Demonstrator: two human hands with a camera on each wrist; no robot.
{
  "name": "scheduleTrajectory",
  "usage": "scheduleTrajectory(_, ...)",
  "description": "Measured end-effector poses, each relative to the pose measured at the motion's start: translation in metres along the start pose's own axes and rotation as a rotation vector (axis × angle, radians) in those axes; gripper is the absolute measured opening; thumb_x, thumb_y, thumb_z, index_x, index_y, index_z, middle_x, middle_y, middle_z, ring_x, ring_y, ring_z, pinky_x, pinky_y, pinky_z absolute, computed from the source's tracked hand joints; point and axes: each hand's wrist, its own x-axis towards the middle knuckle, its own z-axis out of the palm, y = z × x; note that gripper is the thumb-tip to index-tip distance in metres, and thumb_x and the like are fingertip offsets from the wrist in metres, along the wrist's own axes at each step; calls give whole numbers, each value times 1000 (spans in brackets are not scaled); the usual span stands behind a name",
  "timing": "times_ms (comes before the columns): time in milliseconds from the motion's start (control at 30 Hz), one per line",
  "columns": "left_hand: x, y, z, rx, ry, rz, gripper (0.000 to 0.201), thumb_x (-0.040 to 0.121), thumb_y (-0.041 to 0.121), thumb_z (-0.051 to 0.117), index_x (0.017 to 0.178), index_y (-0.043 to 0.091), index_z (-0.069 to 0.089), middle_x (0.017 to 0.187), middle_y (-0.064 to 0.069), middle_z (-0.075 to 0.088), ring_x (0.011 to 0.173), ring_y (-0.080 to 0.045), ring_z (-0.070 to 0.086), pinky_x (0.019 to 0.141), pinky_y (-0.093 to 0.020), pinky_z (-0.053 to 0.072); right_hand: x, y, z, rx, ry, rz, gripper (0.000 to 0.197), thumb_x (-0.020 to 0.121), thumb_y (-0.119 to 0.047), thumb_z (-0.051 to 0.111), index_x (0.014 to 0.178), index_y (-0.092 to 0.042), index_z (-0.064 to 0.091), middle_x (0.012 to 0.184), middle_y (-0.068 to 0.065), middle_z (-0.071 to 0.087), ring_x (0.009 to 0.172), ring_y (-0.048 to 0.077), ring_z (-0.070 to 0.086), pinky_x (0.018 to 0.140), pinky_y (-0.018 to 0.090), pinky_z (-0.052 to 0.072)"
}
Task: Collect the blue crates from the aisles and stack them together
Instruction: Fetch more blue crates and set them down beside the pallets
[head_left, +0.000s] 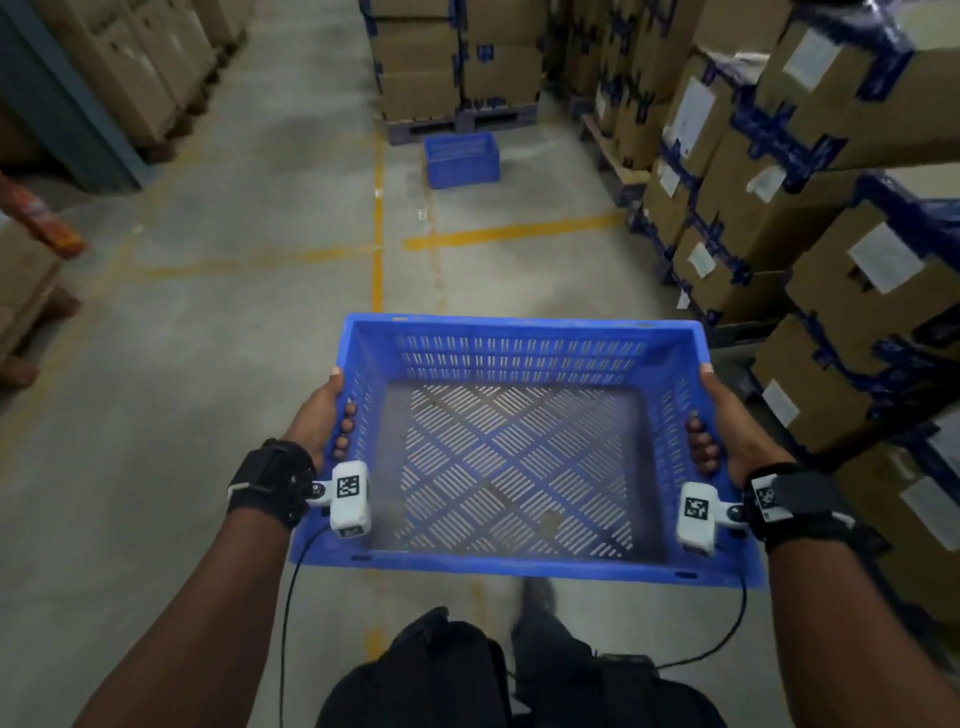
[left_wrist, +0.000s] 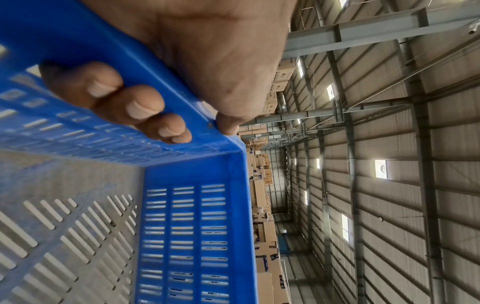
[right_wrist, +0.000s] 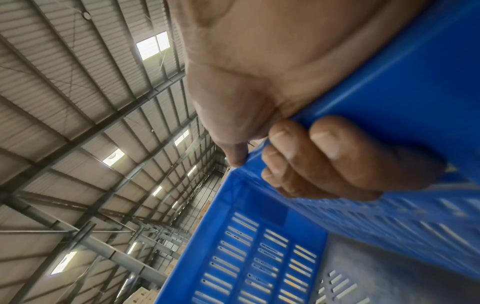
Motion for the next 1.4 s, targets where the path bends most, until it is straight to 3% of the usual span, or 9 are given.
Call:
scheduleTrajectory(133, 66, 74, 33, -31, 26, 5, 61, 93, 75, 34, 67, 20, 42, 49, 3, 33, 36, -13, 23, 36, -16, 19, 78, -94, -1, -37, -31, -31, 74, 77, -91, 42, 63, -18, 35, 54, -1, 22, 43, 16, 17, 43, 27, 15)
scheduleTrajectory(333, 171, 173, 62, -94, 73, 1, 60, 93, 74, 35, 69, 20, 42, 53, 3, 32, 36, -12, 21, 34, -17, 18, 196, -221, 20, -59, -42, -44, 76, 71, -94, 44, 64, -18, 37, 51, -2, 23, 41, 15, 18, 41, 25, 15)
scheduleTrajectory(600, 378, 324, 92, -47, 74, -18, 61, 92, 76, 36, 69, 19, 43, 55, 2, 32, 42, -14, 19, 40, -20, 16, 392, -374, 78, -69, -38, 3, 76, 73, -93, 44, 65, -18, 36, 53, -2, 22, 42, 16, 18, 40, 25, 17)
scheduleTrajectory(933, 595, 550, 149, 24, 39, 32, 61, 91, 78, 35, 69, 21, 42, 52, 4, 32, 39, -13, 19, 40, -19, 16, 587, -567, 115, 23, 15, -12, 76, 72, -94, 41, 63, -18, 37, 50, -2, 25, 38, 16, 18, 42, 22, 16)
scheduleTrajectory(1200, 772, 679, 198, -10, 96, 28, 61, 93, 75, 35, 69, 20, 42, 54, 3, 32, 39, -14, 19, 39, -19, 16, 777, -730, 157, -31, -3, -8, 77, 68, -95, 45, 65, -18, 41, 52, -1, 28, 40, 15, 21, 39, 22, 18)
scheduleTrajectory(1400, 878, 776, 210, -104, 126, -12, 58, 94, 74, 34, 68, 22, 40, 50, 4, 31, 33, -11, 21, 37, -14, 16, 890, -872, 198, -129, -31, -11, 75, 75, -92, 39, 65, -18, 39, 49, 0, 27, 39, 15, 21, 40, 21, 17)
